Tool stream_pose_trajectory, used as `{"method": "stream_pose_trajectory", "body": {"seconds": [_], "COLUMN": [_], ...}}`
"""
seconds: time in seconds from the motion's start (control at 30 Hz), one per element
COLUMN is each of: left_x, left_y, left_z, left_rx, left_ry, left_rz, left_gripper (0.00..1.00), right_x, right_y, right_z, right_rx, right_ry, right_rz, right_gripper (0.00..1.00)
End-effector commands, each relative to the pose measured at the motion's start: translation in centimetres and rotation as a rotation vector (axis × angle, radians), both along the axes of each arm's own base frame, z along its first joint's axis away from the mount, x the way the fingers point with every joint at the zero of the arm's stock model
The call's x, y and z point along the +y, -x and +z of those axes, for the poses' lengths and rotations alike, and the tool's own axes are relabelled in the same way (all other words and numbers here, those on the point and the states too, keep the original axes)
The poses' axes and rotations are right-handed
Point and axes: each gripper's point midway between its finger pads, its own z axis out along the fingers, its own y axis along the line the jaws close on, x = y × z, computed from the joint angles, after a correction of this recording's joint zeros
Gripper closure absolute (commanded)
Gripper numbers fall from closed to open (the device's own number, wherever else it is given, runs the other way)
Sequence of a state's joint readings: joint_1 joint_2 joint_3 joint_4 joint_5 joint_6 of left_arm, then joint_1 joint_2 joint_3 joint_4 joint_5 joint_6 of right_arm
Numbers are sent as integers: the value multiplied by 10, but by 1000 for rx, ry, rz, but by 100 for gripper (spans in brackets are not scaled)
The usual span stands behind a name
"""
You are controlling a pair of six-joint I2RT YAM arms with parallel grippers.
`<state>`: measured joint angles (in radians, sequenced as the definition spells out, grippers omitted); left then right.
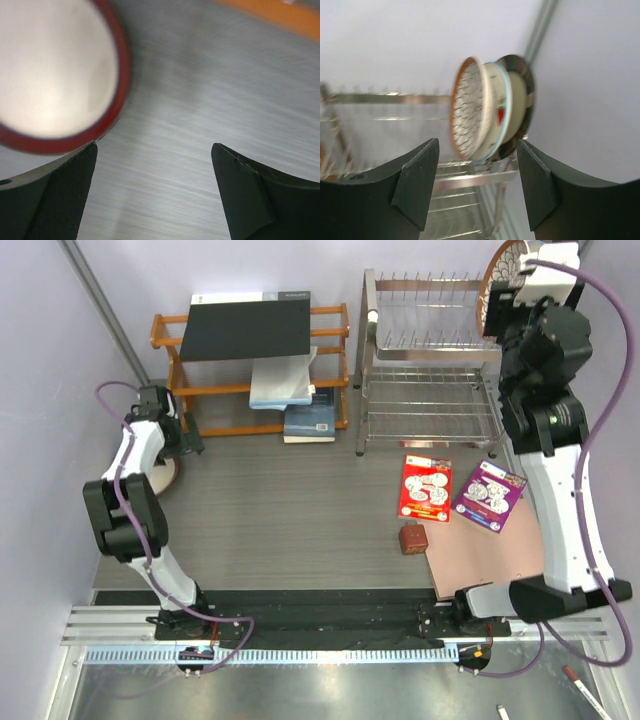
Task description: Load the plates into the dish rack
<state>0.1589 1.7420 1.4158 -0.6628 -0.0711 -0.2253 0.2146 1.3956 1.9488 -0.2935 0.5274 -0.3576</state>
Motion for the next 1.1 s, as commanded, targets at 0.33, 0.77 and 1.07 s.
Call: {"method": "stream_pose_trajectory", "body": {"seconds": [0.33, 0.77, 1.07], "left_x": [30, 13, -42], "left_y": [7, 8, 41], "left_z": [-46, -89, -110], "left_rx": [210, 309, 421], "left_ry": [-69, 64, 312], "left_rz": [23, -98, -176], "left_gripper": [10, 9, 1], "right_x": [105, 116, 115], "right_y": [20, 11, 15], "right_z": [-146, -175, -202], "right_rx": [291, 363, 418], "right_ry": [-283, -326, -332], "right_rz": [537, 562, 551], "right_gripper": [44, 43, 43]}}
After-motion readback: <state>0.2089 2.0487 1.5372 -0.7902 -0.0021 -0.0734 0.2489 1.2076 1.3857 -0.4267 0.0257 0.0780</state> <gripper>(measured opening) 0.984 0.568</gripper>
